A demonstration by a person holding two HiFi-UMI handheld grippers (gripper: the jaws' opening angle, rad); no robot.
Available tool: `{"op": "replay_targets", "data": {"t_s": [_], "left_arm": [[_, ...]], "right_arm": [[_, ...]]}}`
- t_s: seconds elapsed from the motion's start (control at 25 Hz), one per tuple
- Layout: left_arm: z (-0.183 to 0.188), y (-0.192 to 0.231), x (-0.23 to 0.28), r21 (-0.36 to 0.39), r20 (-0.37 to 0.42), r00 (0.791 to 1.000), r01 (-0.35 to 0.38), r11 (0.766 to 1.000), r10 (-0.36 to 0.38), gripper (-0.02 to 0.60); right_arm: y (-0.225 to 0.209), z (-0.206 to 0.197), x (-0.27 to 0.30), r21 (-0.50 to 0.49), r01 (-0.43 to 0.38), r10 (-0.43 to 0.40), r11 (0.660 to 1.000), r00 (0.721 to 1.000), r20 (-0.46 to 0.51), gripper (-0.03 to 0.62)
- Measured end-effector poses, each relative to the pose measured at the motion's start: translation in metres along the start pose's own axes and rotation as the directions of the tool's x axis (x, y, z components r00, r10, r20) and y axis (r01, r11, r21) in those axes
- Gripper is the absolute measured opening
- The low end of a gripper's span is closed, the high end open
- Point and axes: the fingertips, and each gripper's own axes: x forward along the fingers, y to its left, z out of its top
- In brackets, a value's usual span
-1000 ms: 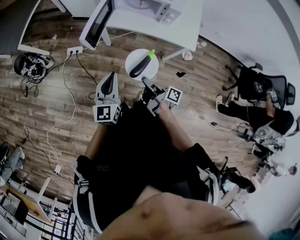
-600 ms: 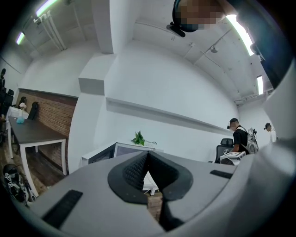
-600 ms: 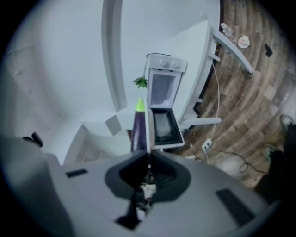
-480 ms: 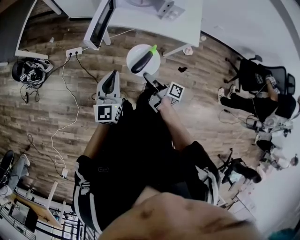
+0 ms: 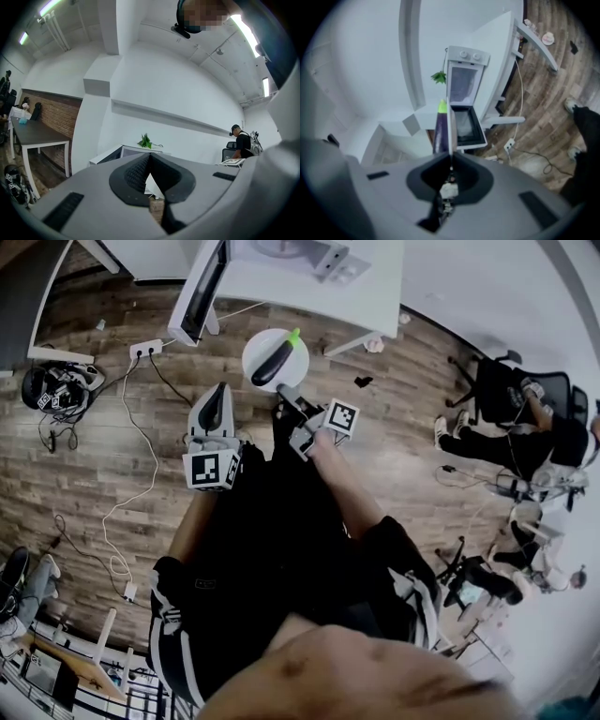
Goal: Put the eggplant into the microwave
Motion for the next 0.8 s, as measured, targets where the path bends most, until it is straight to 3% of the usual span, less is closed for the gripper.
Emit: {"op": "replay_targets", "data": {"t_s": [0.4,0.8], "left_arm": [[0.0,0.002,0.051,-0.013,0.015,0.997,-0.076,0.997,0.076,0.032],[-0.011,-0.005,0.134,-0.009,0.009,0.986,-0.164,0.986,0.164,0.032]], "right_arm": [[0.0,0.037,0.029,-0.028,-0.006,0.003,1.0,0.995,-0.1,0.038],[0.002,0.112,0.061,-0.043,-0.008,-0.001,0.999,0.978,-0.207,0.038]]}}
